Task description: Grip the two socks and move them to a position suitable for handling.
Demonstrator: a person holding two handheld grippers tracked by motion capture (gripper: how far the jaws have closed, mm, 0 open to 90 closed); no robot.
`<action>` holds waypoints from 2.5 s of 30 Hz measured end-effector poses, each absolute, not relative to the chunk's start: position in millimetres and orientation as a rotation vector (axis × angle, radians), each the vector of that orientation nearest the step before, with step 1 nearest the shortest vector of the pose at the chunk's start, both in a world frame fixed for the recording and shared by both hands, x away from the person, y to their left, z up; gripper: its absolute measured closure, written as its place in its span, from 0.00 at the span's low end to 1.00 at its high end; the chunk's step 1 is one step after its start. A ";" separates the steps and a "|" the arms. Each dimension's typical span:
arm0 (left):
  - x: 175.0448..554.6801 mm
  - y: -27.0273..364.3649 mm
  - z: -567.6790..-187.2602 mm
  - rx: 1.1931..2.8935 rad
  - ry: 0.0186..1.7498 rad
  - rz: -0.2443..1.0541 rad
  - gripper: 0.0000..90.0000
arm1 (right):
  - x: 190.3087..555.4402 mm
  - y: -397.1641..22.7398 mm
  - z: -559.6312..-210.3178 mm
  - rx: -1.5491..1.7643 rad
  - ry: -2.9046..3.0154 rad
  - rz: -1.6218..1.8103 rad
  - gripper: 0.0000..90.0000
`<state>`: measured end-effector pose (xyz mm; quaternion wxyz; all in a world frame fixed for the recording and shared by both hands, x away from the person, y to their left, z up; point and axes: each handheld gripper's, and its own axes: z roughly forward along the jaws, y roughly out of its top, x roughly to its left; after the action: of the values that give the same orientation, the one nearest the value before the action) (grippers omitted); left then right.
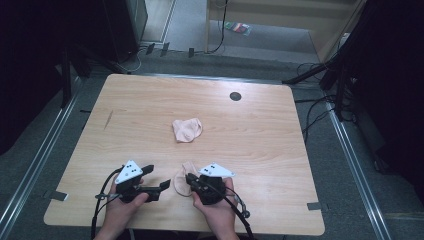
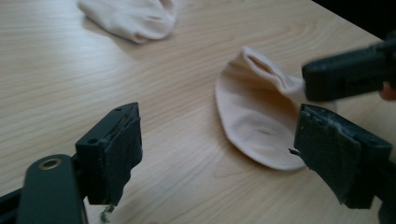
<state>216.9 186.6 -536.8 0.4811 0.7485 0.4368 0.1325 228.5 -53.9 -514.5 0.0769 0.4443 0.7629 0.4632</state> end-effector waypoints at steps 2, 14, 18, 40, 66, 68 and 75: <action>217.5 177.9 -538.9 1.855 1.047 0.290 0.35 | 230.3 -58.0 -512.3 1.347 2.270 1.403 0.96; 217.0 135.4 -550.0 2.063 0.958 0.232 0.59 | 235.7 -70.4 -508.0 1.403 2.222 1.441 0.96; 218.5 136.8 -550.0 2.061 0.986 0.249 0.71 | 236.6 -75.7 -505.0 1.407 2.202 1.453 0.96; 230.4 179.1 -541.4 2.061 1.020 0.257 1.00 | 238.2 -139.1 -500.1 1.526 2.088 1.428 0.96; 232.3 195.1 -541.4 2.110 1.007 0.294 1.00 | 245.8 -146.8 -535.2 1.626 2.172 1.271 0.97; 231.8 195.1 -542.1 2.090 0.996 0.287 1.00 | 245.8 -145.0 -537.0 1.618 2.181 1.278 0.97; 229.5 204.2 -541.8 1.928 0.988 0.273 0.62 | 245.1 -143.7 -534.9 1.576 2.174 1.337 0.64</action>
<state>229.5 204.2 -541.8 0.4611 0.7834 0.4016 0.1110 245.1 -143.7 -534.9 0.0706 0.5241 0.7229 0.4446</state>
